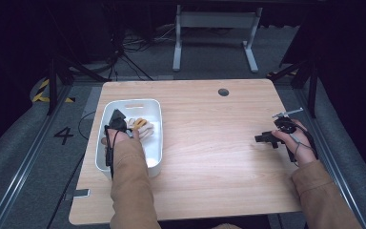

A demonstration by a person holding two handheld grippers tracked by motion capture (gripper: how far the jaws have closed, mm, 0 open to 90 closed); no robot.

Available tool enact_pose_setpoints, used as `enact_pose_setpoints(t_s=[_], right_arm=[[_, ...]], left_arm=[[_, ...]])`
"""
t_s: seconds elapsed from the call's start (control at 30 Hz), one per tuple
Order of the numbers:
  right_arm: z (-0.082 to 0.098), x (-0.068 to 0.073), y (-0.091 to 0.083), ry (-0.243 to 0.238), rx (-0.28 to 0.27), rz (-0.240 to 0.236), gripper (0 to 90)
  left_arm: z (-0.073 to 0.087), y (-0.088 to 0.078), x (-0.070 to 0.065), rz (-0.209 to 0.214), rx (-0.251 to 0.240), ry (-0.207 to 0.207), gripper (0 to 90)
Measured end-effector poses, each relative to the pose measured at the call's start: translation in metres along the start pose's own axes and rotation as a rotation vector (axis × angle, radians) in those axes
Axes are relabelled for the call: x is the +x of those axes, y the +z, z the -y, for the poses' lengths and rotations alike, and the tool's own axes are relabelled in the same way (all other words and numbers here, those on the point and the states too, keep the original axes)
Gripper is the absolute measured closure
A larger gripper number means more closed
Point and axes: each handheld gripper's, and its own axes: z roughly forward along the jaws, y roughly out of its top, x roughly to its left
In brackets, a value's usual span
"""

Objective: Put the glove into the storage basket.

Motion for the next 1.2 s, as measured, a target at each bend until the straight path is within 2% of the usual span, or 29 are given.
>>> enact_pose_setpoints(t_s=[0.1,0.17,0.3,0.37,0.67,0.8,0.83,0.93,0.97,1.03,1.2], right_arm=[[0.000,0.000,0.000,-0.001,0.000,0.000,47.1],[0.000,0.000,0.001,-0.002,0.000,0.000,46.9],[0.000,0.000,0.000,0.000,0.000,0.001,46.8],[0.000,0.000,0.000,0.003,0.002,-0.002,46.8],[0.001,-0.001,0.000,0.007,-0.001,-0.003,46.5],[0.001,-0.001,0.000,0.010,0.003,-0.003,46.5],[0.001,-0.001,0.000,0.010,0.003,-0.003,46.4],[0.001,-0.001,0.000,0.009,0.003,-0.005,46.2],[0.001,0.000,0.000,0.006,0.003,-0.007,46.1],[0.001,0.000,0.001,0.007,0.000,-0.014,45.9],[0.001,0.001,0.002,0.003,-0.001,-0.022,45.6]], left_arm=[[-0.001,0.001,0.001,-0.002,0.010,0.008,68.5],[0.000,0.001,0.000,0.001,0.010,-0.002,68.4],[-0.001,0.003,0.000,-0.004,0.052,0.011,66.6],[-0.001,0.004,-0.001,-0.009,0.064,0.005,65.9],[-0.002,0.007,0.000,-0.019,0.092,0.004,64.6],[-0.001,0.009,-0.005,-0.027,0.097,0.018,54.5],[-0.001,0.009,-0.006,-0.032,0.100,0.036,43.9],[-0.001,0.008,-0.008,-0.049,0.098,0.063,27.5],[-0.001,0.009,-0.010,-0.049,0.096,0.056,24.1],[0.000,0.010,-0.011,-0.057,0.115,0.073,20.6],[0.000,0.010,-0.015,-0.065,0.116,0.087,19.5]])
